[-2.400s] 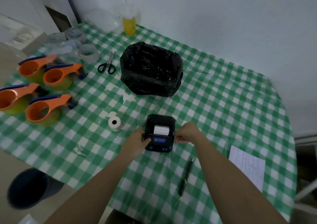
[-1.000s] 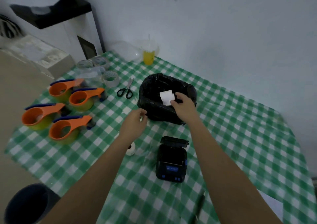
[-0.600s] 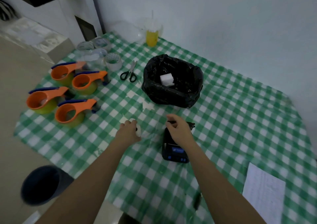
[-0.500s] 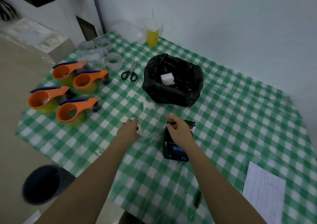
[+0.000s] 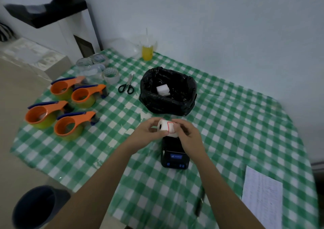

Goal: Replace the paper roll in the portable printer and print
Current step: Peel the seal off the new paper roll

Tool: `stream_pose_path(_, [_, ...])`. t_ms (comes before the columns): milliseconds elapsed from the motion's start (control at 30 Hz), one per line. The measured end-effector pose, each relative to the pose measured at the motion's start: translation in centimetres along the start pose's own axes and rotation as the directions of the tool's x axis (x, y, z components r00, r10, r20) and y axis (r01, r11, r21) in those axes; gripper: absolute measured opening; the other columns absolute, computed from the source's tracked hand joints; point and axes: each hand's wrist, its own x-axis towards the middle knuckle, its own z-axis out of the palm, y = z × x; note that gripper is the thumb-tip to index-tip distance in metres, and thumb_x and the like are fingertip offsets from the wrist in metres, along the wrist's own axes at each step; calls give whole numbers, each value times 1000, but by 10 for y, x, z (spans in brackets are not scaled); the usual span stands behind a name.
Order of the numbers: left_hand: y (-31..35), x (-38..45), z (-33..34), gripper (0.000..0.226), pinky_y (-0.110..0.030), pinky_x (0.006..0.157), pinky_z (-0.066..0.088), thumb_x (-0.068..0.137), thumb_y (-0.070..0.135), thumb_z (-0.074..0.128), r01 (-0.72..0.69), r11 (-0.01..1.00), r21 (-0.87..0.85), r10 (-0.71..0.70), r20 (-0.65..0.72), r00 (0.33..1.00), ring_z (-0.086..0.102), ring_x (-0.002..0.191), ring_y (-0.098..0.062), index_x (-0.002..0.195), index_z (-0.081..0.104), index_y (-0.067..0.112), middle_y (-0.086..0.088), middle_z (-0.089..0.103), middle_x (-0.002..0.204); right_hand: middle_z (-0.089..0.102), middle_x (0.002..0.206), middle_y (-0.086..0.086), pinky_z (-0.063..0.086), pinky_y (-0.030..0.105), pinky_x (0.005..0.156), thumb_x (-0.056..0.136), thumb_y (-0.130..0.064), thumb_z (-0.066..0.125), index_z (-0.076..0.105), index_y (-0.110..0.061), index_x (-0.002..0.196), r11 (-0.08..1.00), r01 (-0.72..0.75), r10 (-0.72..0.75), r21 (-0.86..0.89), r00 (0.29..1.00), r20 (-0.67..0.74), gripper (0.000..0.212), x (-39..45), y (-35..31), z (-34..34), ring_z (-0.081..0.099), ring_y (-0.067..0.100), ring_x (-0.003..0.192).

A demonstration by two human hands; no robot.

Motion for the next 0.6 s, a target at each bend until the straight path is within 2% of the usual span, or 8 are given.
stream_pose_path(133, [18,-4,11,29,-14,69,53,80,14,70,-72,997,-3,72,43,996,66,83,-1,101,61,31,9,65,104,67,103,3,54,36,82,89,-18,57,68,-23,95,999,28,-29,19,999,29,14,-5,-15,-20,63,17,96])
stream_pose_path(300, [28,-8,21,26,-10,67,54,81,16,69,-109,994,7,109,36,993,67,77,6,96,61,35,12,66,100,70,98,0,55,44,85,85,-15,61,70,-23,87,1000,11,-11,-22,1000,2,12,-5,-25,-35,63,16,97])
stream_pose_path(400, [28,-7,25,22,-20,77,56,81,18,69,-92,996,7,92,30,995,67,83,-2,95,62,34,7,66,101,69,97,1,55,48,83,85,-16,61,69,-27,83,999,19,-21,-43,999,-42,13,-5,-27,-37,63,20,95])
stream_pose_path(467, [26,-5,25,20,-28,85,55,82,18,67,-68,997,-29,69,28,997,65,91,-11,98,63,30,3,66,104,68,94,1,55,49,82,85,-14,61,68,-32,76,1000,25,-26,-6,996,-89,22,-6,-27,-36,62,21,93])
stream_pose_path(600, [14,3,22,27,-30,90,54,83,21,66,1,985,-172,-2,-1,1000,65,105,-16,110,62,20,-3,66,116,70,90,-4,54,44,83,85,-9,61,68,-32,72,988,12,13,154,987,-158,27,-7,-25,-30,64,19,92])
